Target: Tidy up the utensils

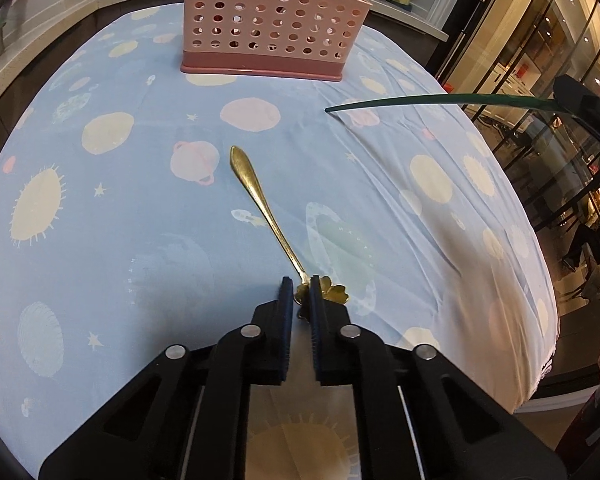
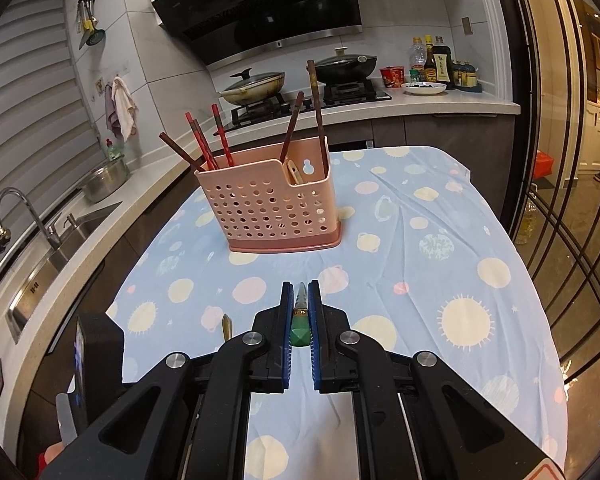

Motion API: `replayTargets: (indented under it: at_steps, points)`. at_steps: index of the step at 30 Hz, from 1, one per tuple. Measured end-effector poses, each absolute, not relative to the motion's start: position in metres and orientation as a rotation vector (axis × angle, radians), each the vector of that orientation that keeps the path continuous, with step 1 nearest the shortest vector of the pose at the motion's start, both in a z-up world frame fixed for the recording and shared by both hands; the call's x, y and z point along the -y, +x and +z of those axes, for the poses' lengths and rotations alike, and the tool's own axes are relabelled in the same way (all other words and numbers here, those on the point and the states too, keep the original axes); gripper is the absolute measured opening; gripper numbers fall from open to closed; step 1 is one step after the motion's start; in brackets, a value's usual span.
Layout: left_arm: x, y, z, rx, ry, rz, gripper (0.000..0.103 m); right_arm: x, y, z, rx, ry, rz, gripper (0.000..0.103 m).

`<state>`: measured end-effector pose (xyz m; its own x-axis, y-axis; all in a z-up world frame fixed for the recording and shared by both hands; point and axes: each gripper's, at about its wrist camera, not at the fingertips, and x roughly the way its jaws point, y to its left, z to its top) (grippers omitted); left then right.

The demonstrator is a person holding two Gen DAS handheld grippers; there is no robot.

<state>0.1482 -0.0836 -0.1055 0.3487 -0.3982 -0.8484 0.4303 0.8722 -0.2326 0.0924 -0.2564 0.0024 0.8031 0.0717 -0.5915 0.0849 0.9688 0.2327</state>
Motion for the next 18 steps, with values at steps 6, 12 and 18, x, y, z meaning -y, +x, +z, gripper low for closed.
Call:
replayTargets:
  at_steps: [6, 12, 18]
  points:
    - [0.085, 0.145, -0.095, -1.068, 0.057, -0.551, 0.000, 0.257, 0.089, 0.002, -0.634, 0.259, -0.009, 0.007]
    - [0.072, 0.167, -0.090, -1.061, 0.010, -0.484, 0.017, 0.258, 0.088, 0.002, -0.632, 0.261, -0.008, 0.007]
    - [0.074, 0.208, -0.099, -1.056, -0.020, -0.406, 0.052, 0.261, 0.088, 0.005, -0.630, 0.260, -0.008, 0.007]
